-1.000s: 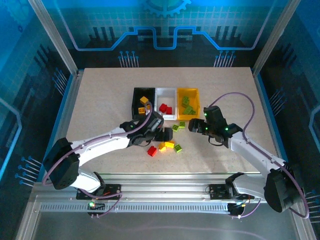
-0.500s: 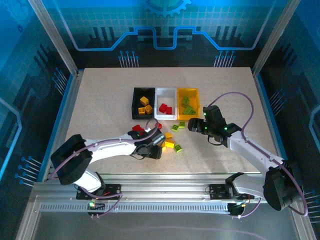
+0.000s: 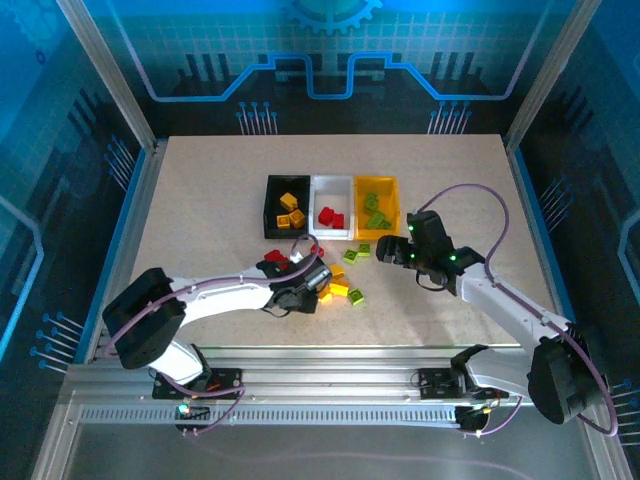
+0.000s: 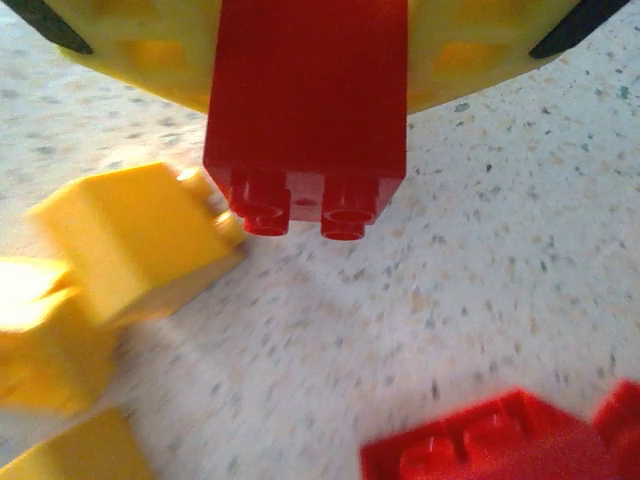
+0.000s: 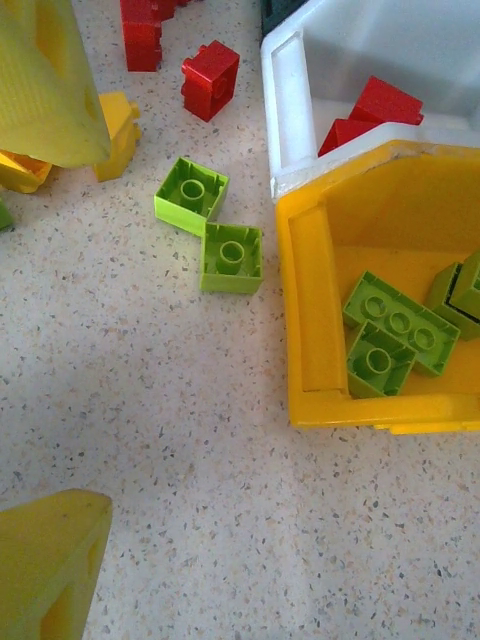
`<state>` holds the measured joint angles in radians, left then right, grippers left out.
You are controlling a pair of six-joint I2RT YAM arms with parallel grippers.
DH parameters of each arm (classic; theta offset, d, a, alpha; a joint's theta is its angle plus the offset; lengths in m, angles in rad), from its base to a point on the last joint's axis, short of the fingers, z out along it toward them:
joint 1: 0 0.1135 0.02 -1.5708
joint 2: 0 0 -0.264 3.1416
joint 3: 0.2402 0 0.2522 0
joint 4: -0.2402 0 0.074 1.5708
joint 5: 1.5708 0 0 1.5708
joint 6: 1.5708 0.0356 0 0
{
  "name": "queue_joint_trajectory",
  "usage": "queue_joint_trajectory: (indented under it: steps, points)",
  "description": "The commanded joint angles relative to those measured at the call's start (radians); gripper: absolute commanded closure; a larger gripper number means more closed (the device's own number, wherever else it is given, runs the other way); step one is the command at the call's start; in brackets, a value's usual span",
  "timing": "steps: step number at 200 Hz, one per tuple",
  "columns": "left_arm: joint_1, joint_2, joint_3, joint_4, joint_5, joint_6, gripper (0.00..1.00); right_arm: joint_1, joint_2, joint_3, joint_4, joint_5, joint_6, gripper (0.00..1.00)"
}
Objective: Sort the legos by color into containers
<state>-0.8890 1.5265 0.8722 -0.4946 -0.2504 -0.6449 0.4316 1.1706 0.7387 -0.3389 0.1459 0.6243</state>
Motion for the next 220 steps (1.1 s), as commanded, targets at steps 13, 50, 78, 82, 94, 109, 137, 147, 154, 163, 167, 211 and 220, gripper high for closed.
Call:
queue_joint_trajectory:
  steps: [13,50,78,82,94,109,137,147,154,163,167,211,220]
  points:
    - [0.078,-0.011,0.171,0.052,-0.043,0.042,0.67,0.006,-0.016,0.011,0.008,0.005,0.000,0.15]
    - [0.190,0.168,0.390,0.107,-0.043,0.061,0.67,0.003,0.003,0.007,0.003,0.007,0.002,0.15]
    - [0.237,0.325,0.545,0.122,-0.055,0.071,0.68,0.001,0.003,0.002,0.003,0.007,0.002,0.15]
    - [0.240,0.354,0.568,0.119,-0.060,0.074,0.68,0.001,0.001,0.003,0.002,0.008,0.000,0.15]
    - [0.246,0.413,0.638,0.105,-0.074,0.081,0.68,0.000,-0.002,0.004,-0.001,0.009,-0.003,0.15]
    - [0.254,0.487,0.714,0.090,-0.076,0.083,0.67,-0.001,-0.006,0.001,-0.003,0.005,-0.003,0.15]
    - [0.273,0.562,0.807,0.058,-0.066,0.063,0.61,-0.001,-0.016,-0.004,-0.006,-0.007,-0.008,0.14]
    - [0.274,0.567,0.828,0.049,-0.054,0.063,0.55,-0.001,-0.018,-0.007,-0.006,-0.017,-0.011,0.14]
    - [0.271,0.563,0.833,0.049,-0.040,0.061,0.50,-0.001,-0.019,-0.013,-0.006,-0.025,-0.013,0.14]
    - [0.267,0.550,0.834,0.054,-0.035,0.061,0.43,-0.001,-0.017,-0.017,-0.005,-0.039,-0.018,0.14]
    - [0.265,0.541,0.834,0.054,-0.031,0.062,0.41,0.000,-0.017,-0.019,-0.003,-0.046,-0.020,0.14]
    - [0.211,0.366,0.718,0.111,0.002,0.062,0.14,0.061,0.022,-0.039,0.025,-0.149,-0.070,0.14]
    - [0.197,0.316,0.673,0.131,0.013,0.058,0.08,0.094,0.042,-0.038,0.021,-0.152,-0.088,0.13]
